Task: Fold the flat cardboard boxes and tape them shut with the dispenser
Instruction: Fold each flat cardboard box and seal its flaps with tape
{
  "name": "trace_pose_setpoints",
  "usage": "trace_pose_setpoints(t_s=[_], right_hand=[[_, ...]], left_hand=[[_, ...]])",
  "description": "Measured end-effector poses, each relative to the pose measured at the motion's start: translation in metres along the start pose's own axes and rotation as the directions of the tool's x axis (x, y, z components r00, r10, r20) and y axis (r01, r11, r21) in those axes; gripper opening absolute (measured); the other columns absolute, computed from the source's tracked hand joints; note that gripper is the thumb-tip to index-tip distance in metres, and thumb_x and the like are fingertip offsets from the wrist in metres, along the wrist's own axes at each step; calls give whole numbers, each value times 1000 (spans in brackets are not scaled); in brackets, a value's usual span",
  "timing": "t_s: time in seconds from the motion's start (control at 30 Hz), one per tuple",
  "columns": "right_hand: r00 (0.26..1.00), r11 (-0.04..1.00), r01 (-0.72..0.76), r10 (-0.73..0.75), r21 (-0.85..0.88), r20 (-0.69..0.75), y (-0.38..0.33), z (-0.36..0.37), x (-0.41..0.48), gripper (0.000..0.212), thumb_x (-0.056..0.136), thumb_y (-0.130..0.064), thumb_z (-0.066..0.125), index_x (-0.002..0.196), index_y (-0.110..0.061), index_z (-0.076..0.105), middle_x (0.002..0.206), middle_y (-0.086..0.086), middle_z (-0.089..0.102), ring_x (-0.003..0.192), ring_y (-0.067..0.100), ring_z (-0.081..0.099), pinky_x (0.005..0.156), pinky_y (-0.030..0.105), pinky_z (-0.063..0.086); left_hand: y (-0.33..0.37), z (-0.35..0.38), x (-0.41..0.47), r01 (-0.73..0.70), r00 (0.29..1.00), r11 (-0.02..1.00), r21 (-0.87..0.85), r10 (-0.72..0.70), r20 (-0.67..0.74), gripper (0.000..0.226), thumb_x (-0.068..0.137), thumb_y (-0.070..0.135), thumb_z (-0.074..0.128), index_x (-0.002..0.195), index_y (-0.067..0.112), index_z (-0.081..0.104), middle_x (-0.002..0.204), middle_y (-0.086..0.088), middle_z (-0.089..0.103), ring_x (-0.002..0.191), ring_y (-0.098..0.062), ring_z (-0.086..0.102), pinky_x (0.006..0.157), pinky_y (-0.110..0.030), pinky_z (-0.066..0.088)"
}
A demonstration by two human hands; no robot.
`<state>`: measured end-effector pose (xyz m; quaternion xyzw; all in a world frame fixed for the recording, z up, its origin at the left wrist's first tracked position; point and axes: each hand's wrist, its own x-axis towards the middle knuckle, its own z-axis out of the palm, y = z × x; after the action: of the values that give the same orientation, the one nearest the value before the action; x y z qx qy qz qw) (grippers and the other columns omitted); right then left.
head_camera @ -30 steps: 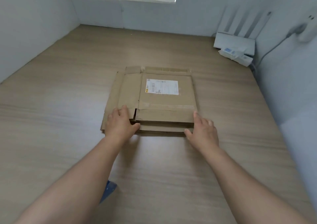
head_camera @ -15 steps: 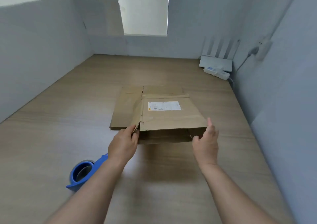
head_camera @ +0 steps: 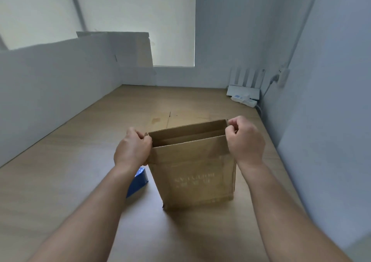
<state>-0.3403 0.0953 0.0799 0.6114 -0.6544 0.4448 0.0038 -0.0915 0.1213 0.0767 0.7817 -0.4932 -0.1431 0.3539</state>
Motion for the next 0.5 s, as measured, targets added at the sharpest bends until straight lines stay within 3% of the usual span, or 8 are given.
trace_pose_setpoints(t_s=[0.1,0.2,0.33,0.43,0.5], right_hand=[[976,1000,10,-8,-11,220,2,-3,-12,17,91,-22,51,104,-19,61,95,-3,62,89,19,56,67,29,40],[928,985,-134,86,108,362,3,-11,-15,19,88,-21,55,107,-23,60,97,-7,62,89,16,58,71,31,46],[849,989,-127,66,82,524,-3,-14,-17,18,87,-20,55,90,-23,73,92,-7,69,91,14,61,81,35,52],[831,992,-106,50,68,554,-8,-14,-21,26,89,-42,57,71,-27,68,78,-13,65,86,12,56,67,29,43],[781,991,-115,46,72,623,-9,-17,-19,34,82,-60,60,79,-28,71,80,-15,64,85,7,55,67,27,43]], left_hand=[[-10,-4,-5,-5,999,999,-54,7,47,19,90,36,53,95,18,50,83,-1,61,80,-25,62,76,-42,55],[-16,-8,-13,-38,997,991,-128,46,61,23,86,37,63,91,18,51,83,4,59,82,-21,59,72,-35,48],[-17,-5,-19,-122,979,957,-263,160,127,22,86,37,66,97,20,58,92,3,62,82,-16,58,75,-36,49],[-14,-2,-17,-197,954,956,-219,238,180,27,92,42,56,109,23,67,105,3,60,95,-13,55,81,-30,45],[-14,0,-14,-233,950,962,-145,257,176,38,94,49,49,109,22,71,108,5,55,101,-11,50,85,-28,42]])
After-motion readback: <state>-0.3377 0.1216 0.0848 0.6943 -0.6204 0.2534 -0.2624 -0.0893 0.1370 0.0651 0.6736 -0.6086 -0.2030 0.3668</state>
